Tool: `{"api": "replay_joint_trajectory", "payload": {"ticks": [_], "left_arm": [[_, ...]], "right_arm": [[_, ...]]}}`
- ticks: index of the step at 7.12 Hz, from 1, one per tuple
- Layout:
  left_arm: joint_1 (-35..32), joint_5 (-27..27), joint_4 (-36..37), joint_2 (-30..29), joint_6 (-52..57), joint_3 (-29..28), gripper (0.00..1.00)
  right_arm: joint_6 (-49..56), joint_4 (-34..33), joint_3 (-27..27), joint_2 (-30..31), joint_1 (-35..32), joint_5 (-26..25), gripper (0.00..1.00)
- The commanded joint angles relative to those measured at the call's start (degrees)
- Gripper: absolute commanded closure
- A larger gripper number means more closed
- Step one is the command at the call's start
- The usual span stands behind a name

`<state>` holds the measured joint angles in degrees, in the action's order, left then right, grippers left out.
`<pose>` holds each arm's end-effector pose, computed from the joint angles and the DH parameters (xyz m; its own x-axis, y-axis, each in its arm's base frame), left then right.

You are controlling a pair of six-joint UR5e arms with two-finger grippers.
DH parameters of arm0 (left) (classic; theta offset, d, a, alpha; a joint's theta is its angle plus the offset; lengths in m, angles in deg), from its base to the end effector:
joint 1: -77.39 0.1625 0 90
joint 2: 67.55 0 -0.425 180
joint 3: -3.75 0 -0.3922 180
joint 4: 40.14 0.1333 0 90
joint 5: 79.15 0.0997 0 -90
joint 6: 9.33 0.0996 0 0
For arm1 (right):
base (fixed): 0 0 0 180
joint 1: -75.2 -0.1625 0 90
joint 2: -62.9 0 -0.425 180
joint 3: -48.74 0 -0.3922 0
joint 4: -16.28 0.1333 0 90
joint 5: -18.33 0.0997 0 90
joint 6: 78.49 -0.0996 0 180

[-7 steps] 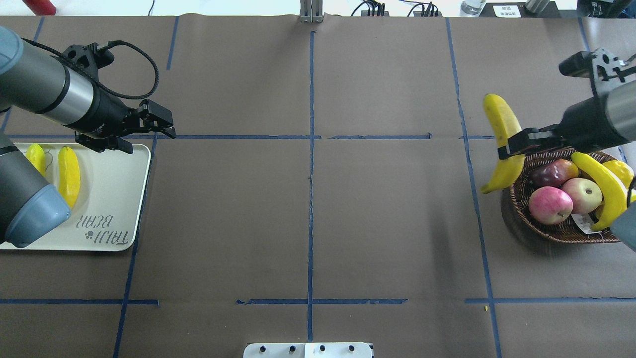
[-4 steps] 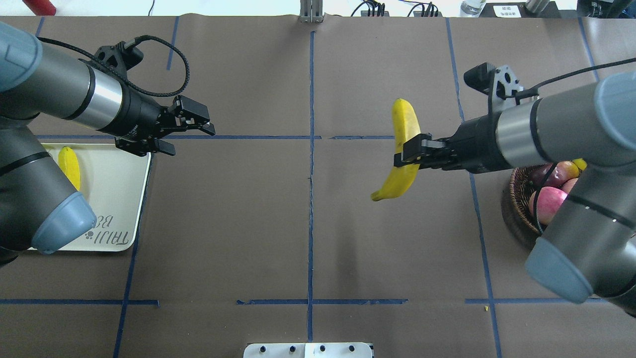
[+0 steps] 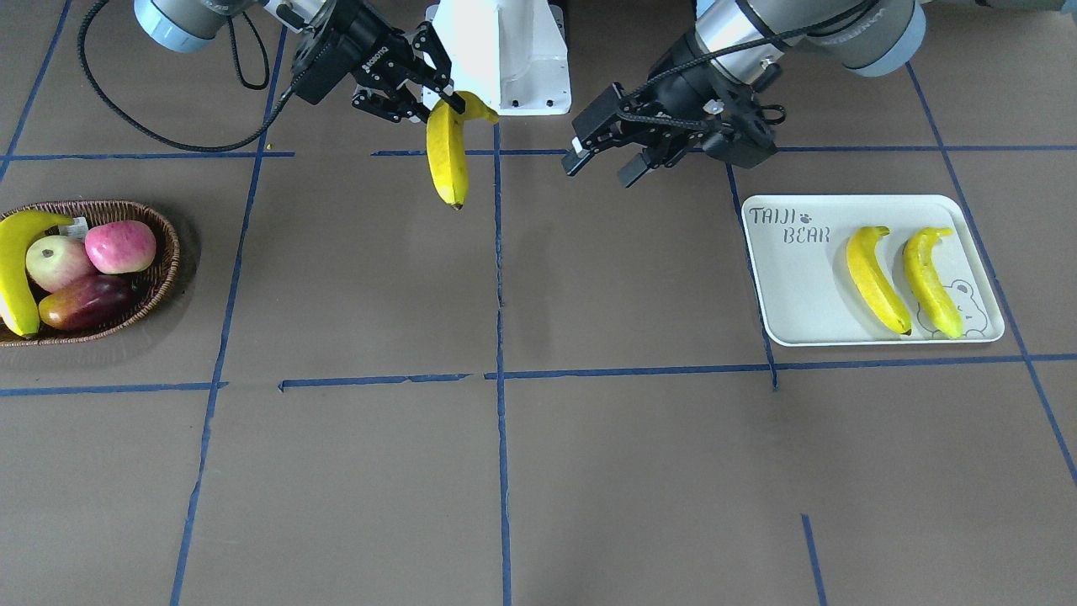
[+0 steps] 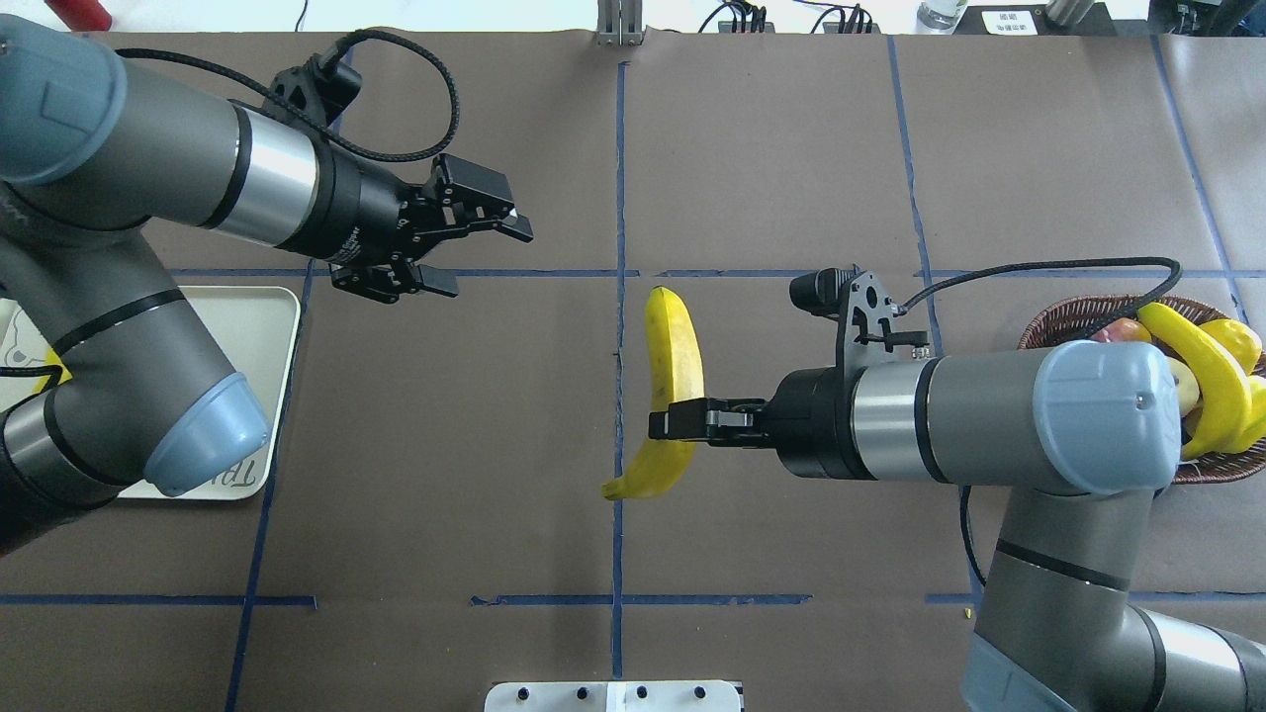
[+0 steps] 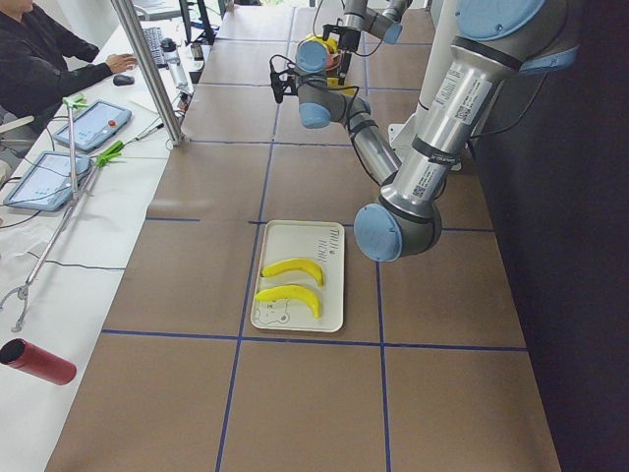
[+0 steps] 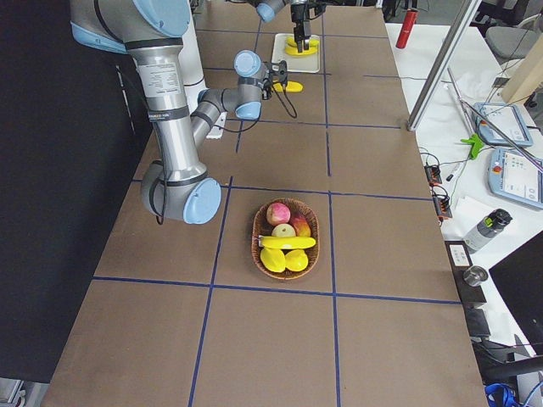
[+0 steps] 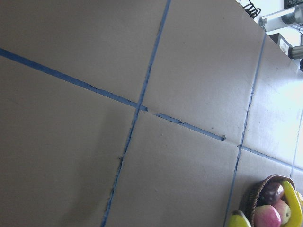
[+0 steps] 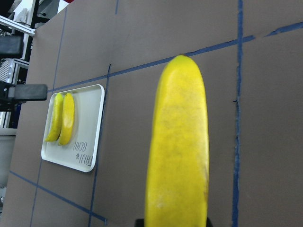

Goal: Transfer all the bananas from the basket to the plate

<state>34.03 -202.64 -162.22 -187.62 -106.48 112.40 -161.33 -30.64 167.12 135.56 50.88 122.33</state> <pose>0.3604 -0.4481 0.1504 0.0934 -0.2309 -0.9685 0.1897 0.9590 -0.2104 -0.4099 -0.3051 0.1897 0.0413 -0.1141 0.9926 -0.1754 0.9772 0.1196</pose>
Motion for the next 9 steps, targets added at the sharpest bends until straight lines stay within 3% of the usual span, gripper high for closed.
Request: {"api": "replay_joint_trajectory", "payload": {"ticks": [1,4,6,8,9], "left_arm": [[2.57,0.00,-0.35,-3.32,-0.05,-2.03,0.01],[7.41,0.61,-0.53,-4.20,-0.14,-2.03,0.02],[10.65,4.02,-0.44,-5.17,-0.58,-2.12,0.02],[11.72,5.54,-0.53,-5.26,-1.36,-2.03,0.07],[11.81,5.54,-0.53,-5.26,-1.98,-2.03,0.43]], "right_arm": [[1.79,0.34,-0.34,-1.55,1.64,-0.47,0.99],[1.80,0.34,-0.34,-2.17,1.90,-0.65,0.99],[1.80,0.43,-0.34,-2.35,3.22,-3.01,0.99],[1.80,0.52,-0.17,-2.35,3.22,-3.02,0.99],[1.80,0.52,-0.16,-2.35,3.22,-3.02,0.99]]}}
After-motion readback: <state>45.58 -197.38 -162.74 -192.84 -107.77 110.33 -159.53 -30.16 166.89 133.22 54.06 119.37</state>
